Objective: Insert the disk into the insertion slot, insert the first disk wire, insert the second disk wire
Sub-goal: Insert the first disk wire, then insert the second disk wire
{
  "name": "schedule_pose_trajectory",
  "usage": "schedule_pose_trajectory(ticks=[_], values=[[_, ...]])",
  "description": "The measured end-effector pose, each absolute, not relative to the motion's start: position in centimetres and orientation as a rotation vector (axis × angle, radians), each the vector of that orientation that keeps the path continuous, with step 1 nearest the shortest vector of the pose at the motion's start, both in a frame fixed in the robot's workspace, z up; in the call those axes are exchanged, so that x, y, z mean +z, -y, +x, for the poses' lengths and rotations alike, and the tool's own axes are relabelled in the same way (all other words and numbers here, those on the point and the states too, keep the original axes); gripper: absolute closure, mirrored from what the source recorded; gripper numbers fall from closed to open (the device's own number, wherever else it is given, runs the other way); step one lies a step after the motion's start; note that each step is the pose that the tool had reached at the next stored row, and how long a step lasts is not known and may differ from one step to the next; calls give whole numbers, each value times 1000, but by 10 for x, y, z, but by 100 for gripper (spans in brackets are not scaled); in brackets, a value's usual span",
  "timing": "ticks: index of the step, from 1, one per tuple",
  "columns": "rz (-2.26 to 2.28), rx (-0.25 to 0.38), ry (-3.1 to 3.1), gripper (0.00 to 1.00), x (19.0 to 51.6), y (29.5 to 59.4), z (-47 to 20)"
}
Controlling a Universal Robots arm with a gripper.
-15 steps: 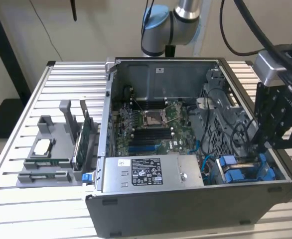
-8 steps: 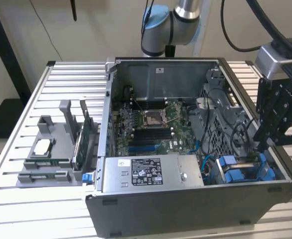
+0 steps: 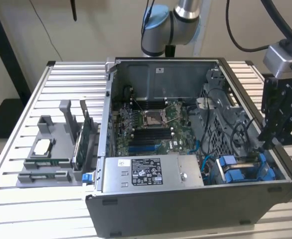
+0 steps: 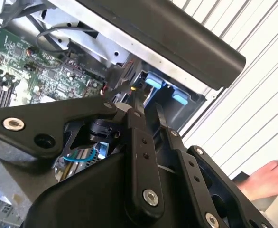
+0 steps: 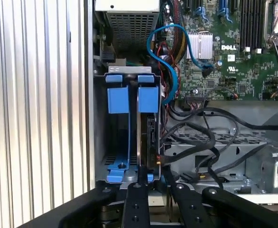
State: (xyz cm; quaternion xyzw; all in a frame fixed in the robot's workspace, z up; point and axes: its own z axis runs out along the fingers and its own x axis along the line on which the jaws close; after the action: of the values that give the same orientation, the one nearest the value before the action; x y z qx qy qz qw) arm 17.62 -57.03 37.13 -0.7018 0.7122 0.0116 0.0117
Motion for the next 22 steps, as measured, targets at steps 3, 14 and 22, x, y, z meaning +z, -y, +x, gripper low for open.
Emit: schedule_pose_trajectory(ticks=[3,14,22], values=[[-2191,40,-2224,74,371,570,181],[-2203,28,-2237,74,391,562,182],[-2206,22,-2239,74,397,544,181]])
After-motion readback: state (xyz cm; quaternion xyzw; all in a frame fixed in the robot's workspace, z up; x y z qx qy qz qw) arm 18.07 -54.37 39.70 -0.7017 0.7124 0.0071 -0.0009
